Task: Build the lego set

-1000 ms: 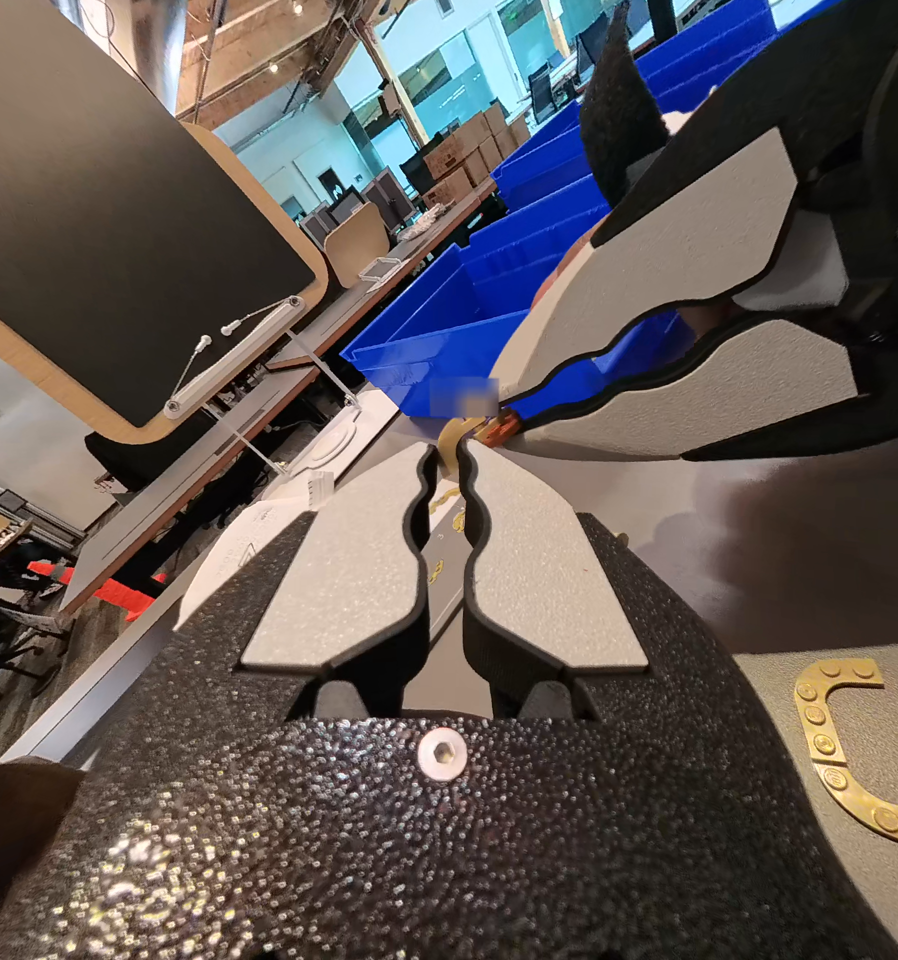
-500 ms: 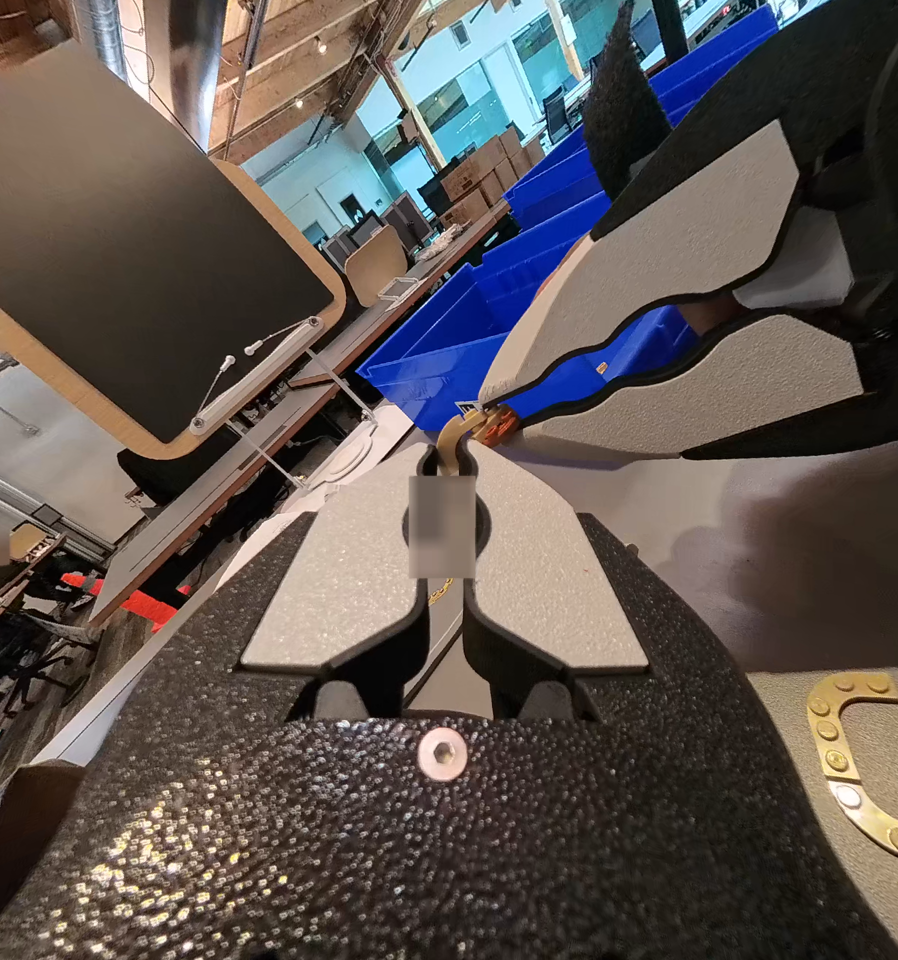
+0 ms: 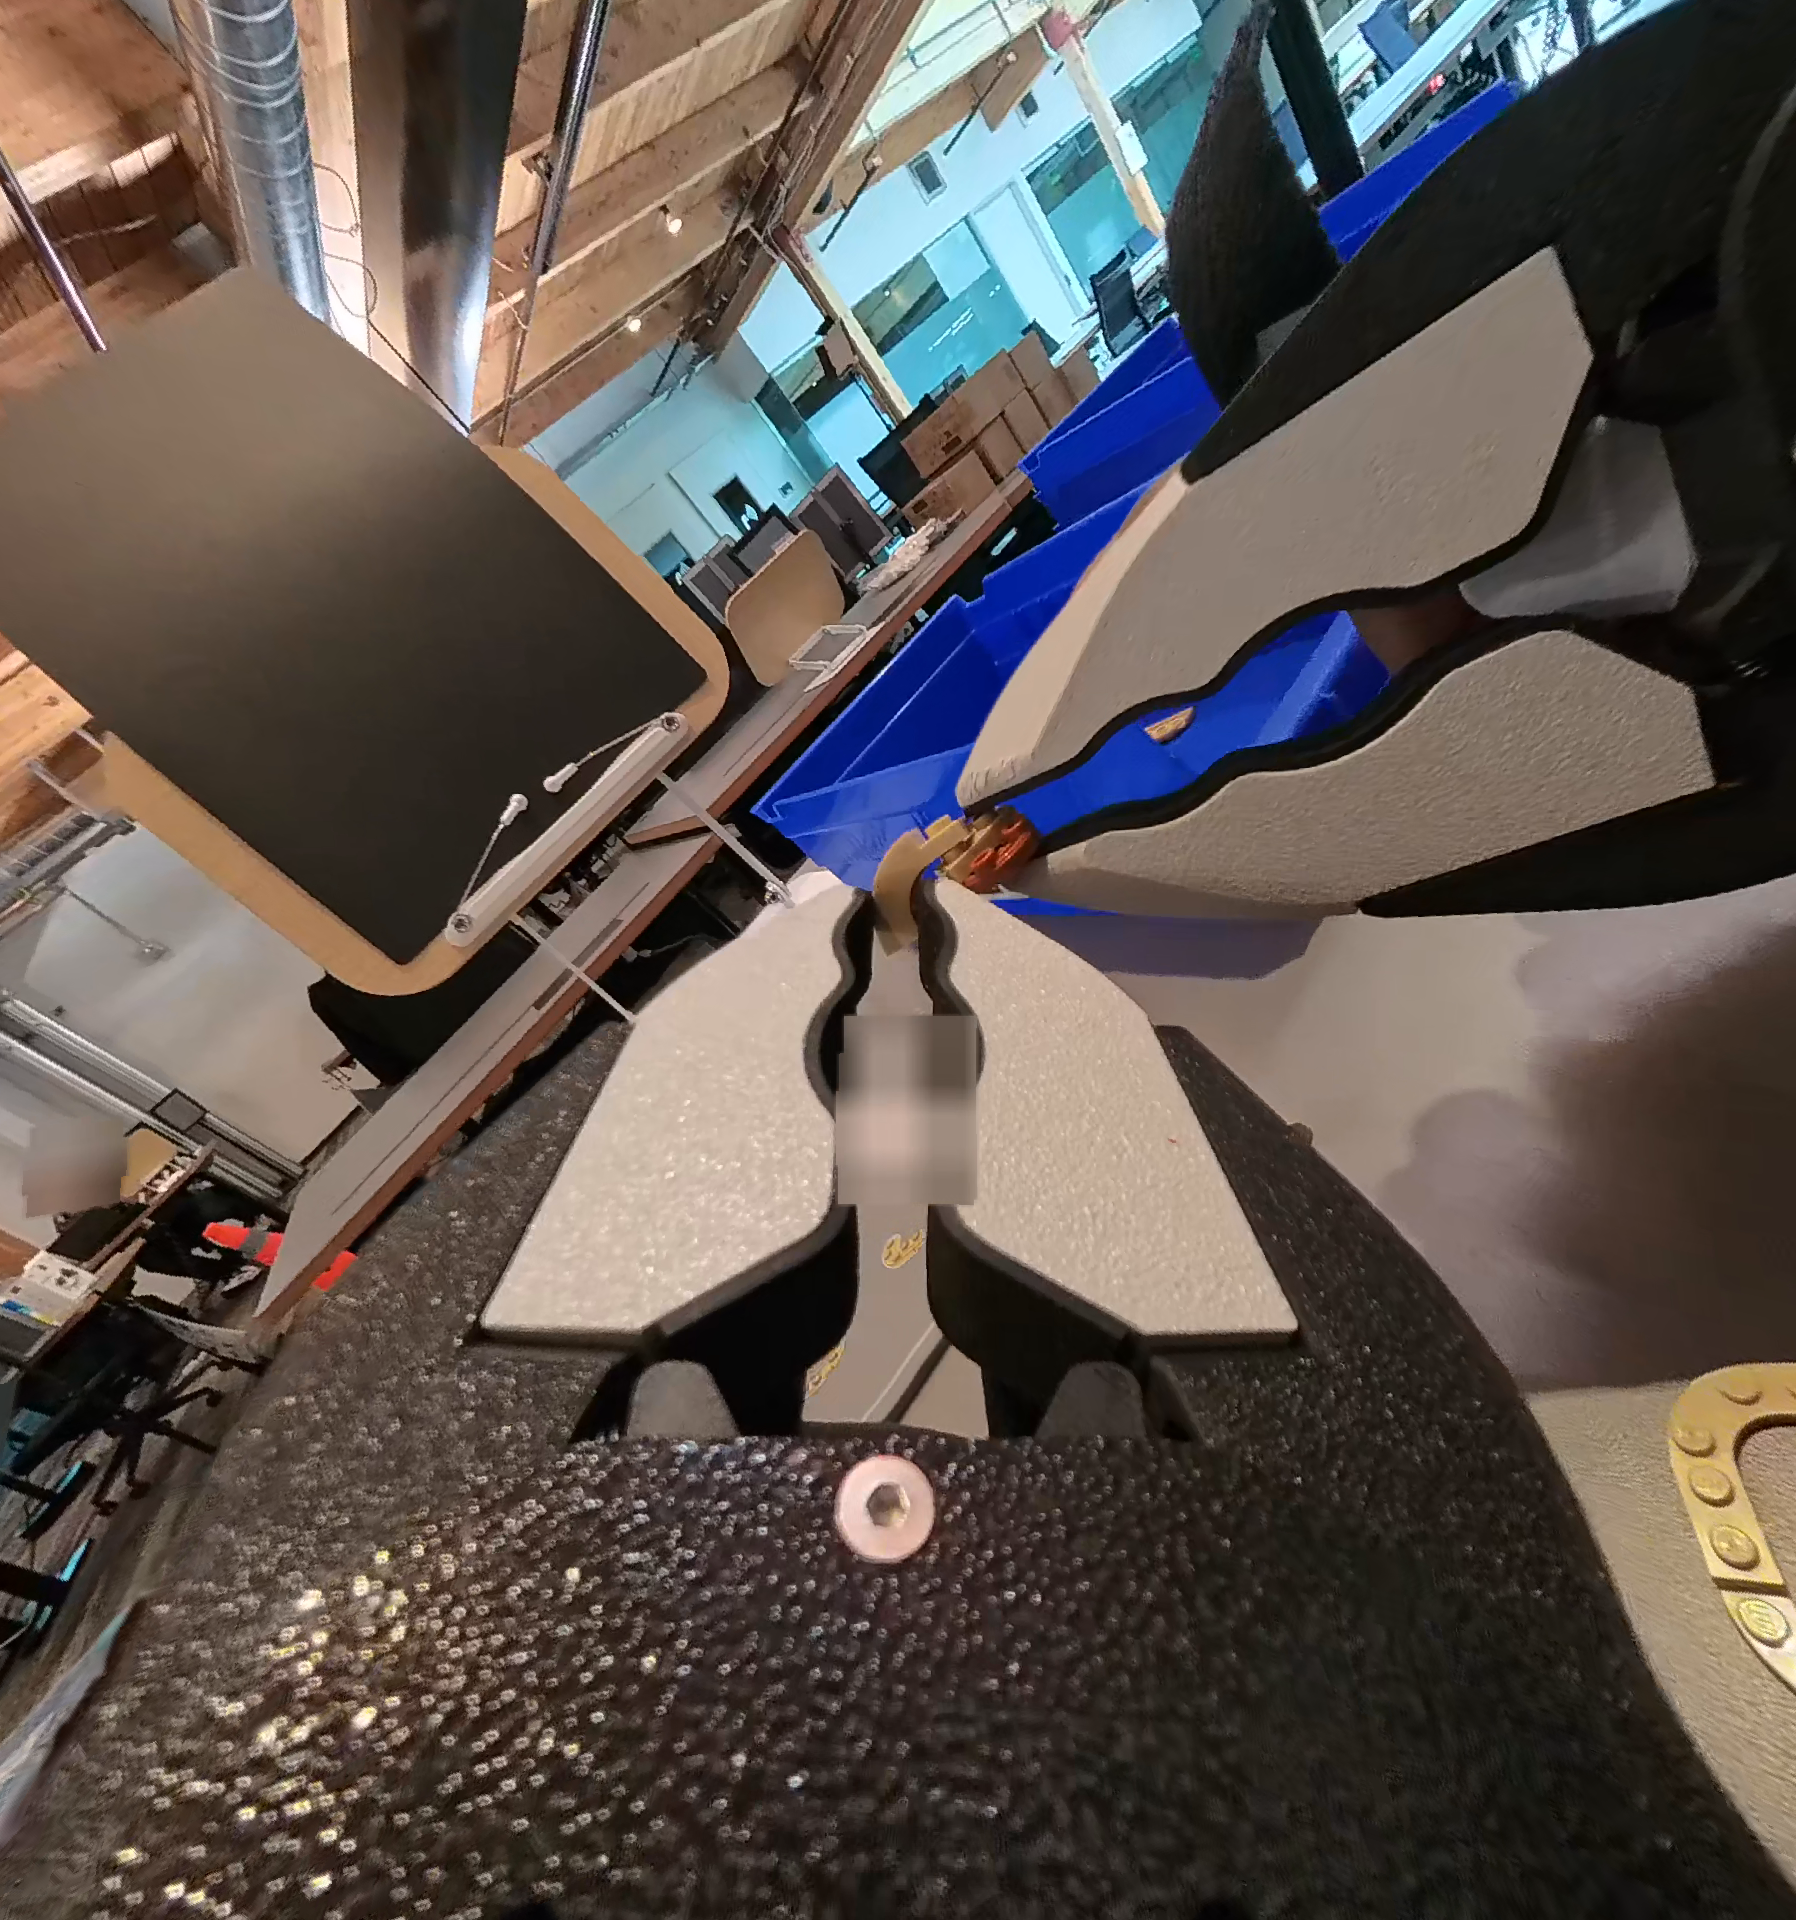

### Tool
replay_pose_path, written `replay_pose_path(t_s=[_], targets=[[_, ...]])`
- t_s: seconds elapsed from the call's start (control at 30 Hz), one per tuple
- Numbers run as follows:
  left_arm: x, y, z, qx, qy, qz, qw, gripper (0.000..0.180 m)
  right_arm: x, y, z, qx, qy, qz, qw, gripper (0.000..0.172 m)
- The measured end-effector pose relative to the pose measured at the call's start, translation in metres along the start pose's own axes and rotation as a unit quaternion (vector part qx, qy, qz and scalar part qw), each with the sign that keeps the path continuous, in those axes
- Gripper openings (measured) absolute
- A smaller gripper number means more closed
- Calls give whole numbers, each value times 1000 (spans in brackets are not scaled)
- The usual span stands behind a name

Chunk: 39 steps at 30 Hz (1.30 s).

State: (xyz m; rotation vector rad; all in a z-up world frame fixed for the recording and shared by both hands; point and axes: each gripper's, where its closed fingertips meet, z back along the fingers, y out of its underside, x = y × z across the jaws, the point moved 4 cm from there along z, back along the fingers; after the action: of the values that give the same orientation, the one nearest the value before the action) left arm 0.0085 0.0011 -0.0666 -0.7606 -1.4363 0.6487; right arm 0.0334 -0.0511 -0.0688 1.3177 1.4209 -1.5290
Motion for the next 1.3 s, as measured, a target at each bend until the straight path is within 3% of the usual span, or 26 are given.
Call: replay_pose_path(t_s=[0.53,1.3], targets=[[2,-14,6,-41,-23,-34,998,7,-10,-10,6,-17,41,13,999,11],[0,-15,8,-43,-22,-54,997,7,-9,-11,7,-16,27,28,999,11]])
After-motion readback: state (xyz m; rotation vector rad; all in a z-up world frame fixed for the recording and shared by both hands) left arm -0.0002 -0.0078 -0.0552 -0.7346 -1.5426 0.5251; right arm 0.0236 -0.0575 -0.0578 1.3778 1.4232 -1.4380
